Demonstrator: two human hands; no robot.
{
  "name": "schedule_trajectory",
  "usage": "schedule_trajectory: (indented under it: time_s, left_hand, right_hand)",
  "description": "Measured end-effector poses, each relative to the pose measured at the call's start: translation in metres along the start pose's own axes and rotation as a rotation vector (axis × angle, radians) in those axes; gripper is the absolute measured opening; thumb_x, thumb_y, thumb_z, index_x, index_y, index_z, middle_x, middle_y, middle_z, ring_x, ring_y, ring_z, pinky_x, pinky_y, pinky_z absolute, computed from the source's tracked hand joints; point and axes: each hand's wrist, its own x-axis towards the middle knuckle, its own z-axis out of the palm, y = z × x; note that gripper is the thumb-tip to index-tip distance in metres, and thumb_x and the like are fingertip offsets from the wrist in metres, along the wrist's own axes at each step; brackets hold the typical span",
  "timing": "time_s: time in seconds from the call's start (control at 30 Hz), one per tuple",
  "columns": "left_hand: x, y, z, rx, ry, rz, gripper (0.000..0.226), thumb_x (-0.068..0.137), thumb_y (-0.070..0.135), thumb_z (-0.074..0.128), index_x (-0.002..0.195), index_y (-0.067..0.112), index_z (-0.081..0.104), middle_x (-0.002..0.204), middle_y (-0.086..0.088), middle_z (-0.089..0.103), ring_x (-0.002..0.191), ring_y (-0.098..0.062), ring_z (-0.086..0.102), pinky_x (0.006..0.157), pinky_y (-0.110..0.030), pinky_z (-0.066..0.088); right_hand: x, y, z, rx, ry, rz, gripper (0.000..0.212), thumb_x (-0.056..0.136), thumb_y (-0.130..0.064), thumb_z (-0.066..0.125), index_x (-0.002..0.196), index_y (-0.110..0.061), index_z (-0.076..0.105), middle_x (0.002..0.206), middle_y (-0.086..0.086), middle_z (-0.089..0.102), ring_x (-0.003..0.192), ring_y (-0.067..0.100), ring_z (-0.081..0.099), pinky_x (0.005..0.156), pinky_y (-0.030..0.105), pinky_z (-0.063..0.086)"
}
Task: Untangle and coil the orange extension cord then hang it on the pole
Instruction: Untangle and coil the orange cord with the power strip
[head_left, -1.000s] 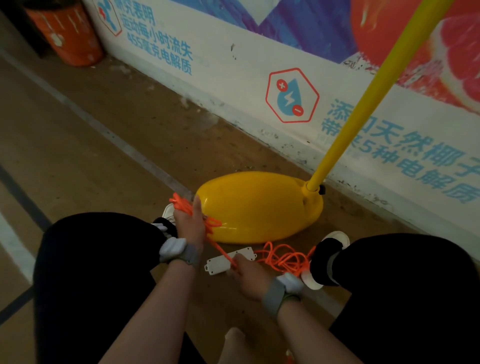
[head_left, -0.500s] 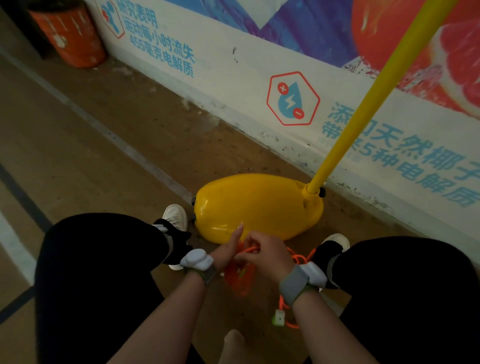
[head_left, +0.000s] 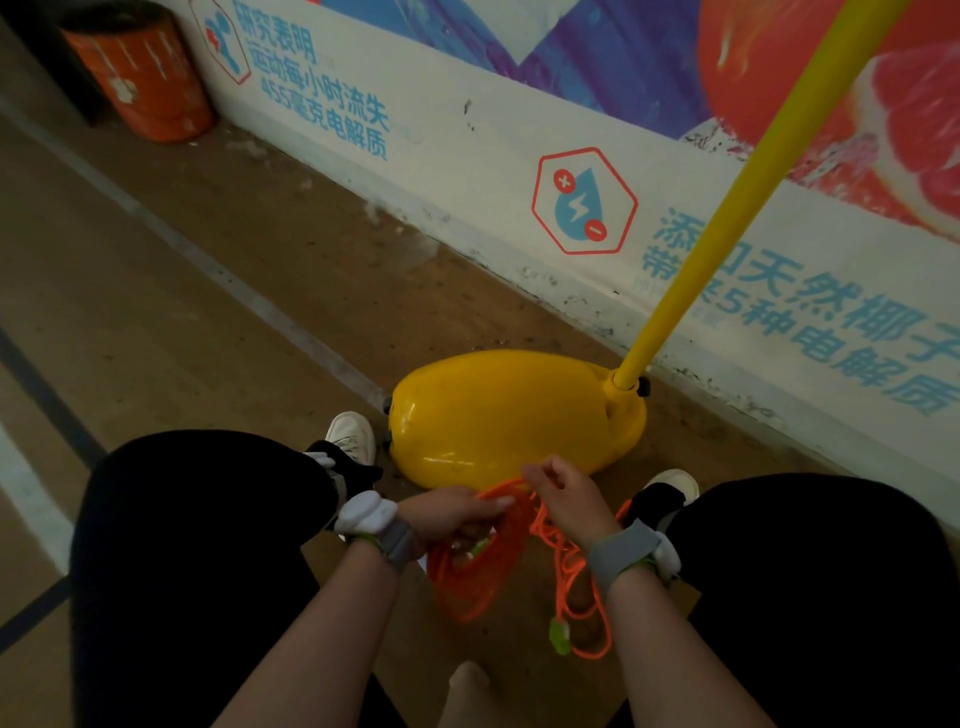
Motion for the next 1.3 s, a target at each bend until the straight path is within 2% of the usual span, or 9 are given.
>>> schedule_trajectory:
  time_s: [0.17, 0.33, 0.5, 0.6, 0.7, 0.8, 0.87, 1.0, 1.3]
  left_hand:
    - [-0.003, 0.006, -0.015, -0.505, -0.033, 0.164, 0.034, 0.088, 0.039, 0.057, 0.084, 0.006, 0.054, 0.042, 0.01, 0.03, 0.033, -0.002, 0.026, 0.039, -0.015, 0.027]
    - [0.001, 0.003, -0.03, -0.97, -0.204, 0.358, 0.04, 0.071, 0.032, 0.082, 0.084, 0.003, 0.057, 0.042, 0.008, 0.037, 0.035, -0.003, 0.026, 0.043, -0.021, 0.038]
    - [0.006, -0.005, -0.038, -1.118, -0.326, 0.406, 0.031, 0.09, 0.032, 0.061, 0.09, 0.001, 0.059, 0.048, 0.007, 0.038, 0.04, -0.005, 0.03, 0.05, -0.022, 0.039]
    - [0.008, -0.005, -0.037, -1.116, -0.226, 0.41, 0.032, 0.078, 0.028, 0.075, 0.084, 0.002, 0.057, 0.044, 0.006, 0.042, 0.036, -0.005, 0.03, 0.044, -0.023, 0.04]
    - [0.007, -0.004, -0.037, -1.148, -0.099, 0.416, 0.04, 0.062, 0.026, 0.087, 0.078, 0.005, 0.056, 0.04, 0.007, 0.037, 0.031, -0.005, 0.034, 0.039, -0.021, 0.037]
    - [0.006, 0.0, -0.034, -1.222, 0.108, 0.373, 0.035, 0.081, 0.038, 0.069, 0.074, 0.009, 0.051, 0.036, 0.006, 0.033, 0.028, -0.003, 0.032, 0.036, -0.018, 0.033]
    - [0.006, 0.001, -0.032, -1.192, 0.282, 0.346, 0.039, 0.096, 0.044, 0.046, 0.073, 0.012, 0.046, 0.035, 0.006, 0.031, 0.028, -0.003, 0.029, 0.034, -0.017, 0.03]
    - [0.008, -0.004, -0.033, -1.037, 0.48, 0.304, 0.033, 0.099, 0.034, 0.044, 0.071, 0.016, 0.042, 0.036, 0.009, 0.029, 0.028, -0.004, 0.027, 0.032, -0.015, 0.029]
    - [0.009, -0.007, -0.022, -0.961, 0.111, 0.091, 0.037, 0.089, 0.043, 0.047, 0.073, 0.01, 0.046, 0.034, 0.008, 0.028, 0.026, -0.004, 0.026, 0.035, -0.018, 0.026]
  right_hand:
    - [-0.001, 0.004, 0.0, 0.001, 0.029, 0.126, 0.045, 0.095, -0.046, 0.045, 0.061, -0.017, 0.048, 0.052, -0.004, 0.04, 0.052, 0.01, 0.04, 0.055, 0.028, 0.032]
    - [-0.002, 0.013, 0.003, -0.179, 0.044, 0.211, 0.032, 0.094, -0.033, 0.055, 0.065, -0.019, 0.053, 0.057, -0.009, 0.047, 0.058, 0.009, 0.048, 0.046, 0.017, 0.032]
    - [0.001, 0.021, -0.002, -0.217, 0.162, 0.387, 0.039, 0.094, -0.032, 0.055, 0.058, -0.017, 0.05, 0.057, -0.002, 0.049, 0.067, 0.021, 0.051, 0.047, 0.027, 0.029]
    - [-0.002, 0.018, -0.002, -0.212, 0.185, 0.388, 0.042, 0.094, -0.03, 0.054, 0.055, -0.017, 0.048, 0.054, -0.002, 0.047, 0.057, 0.017, 0.047, 0.046, 0.023, 0.028]
    - [-0.004, 0.015, 0.001, -0.225, 0.179, 0.356, 0.041, 0.093, -0.029, 0.053, 0.054, -0.017, 0.047, 0.057, 0.001, 0.049, 0.067, 0.025, 0.052, 0.051, 0.029, 0.03]
    - [0.0, 0.006, 0.005, 0.025, 0.171, 0.389, 0.035, 0.089, -0.022, 0.058, 0.055, -0.016, 0.052, 0.054, 0.003, 0.05, 0.053, 0.021, 0.051, 0.045, 0.024, 0.035]
    - [0.004, 0.002, 0.002, 0.355, 0.153, 0.469, 0.035, 0.089, -0.021, 0.058, 0.057, -0.013, 0.047, 0.042, -0.001, 0.037, 0.035, 0.012, 0.035, 0.036, 0.018, 0.026]
    - [0.006, -0.009, -0.013, 1.014, 0.088, 0.603, 0.036, 0.095, -0.022, 0.049, 0.062, -0.015, 0.037, 0.035, -0.007, 0.02, 0.024, 0.005, 0.017, 0.028, 0.012, 0.014]
    - [0.008, -0.01, -0.02, 1.536, 0.115, 0.623, 0.039, 0.099, -0.025, 0.039, 0.062, -0.013, 0.034, 0.029, -0.005, 0.02, 0.02, 0.006, 0.02, 0.024, 0.014, 0.015]
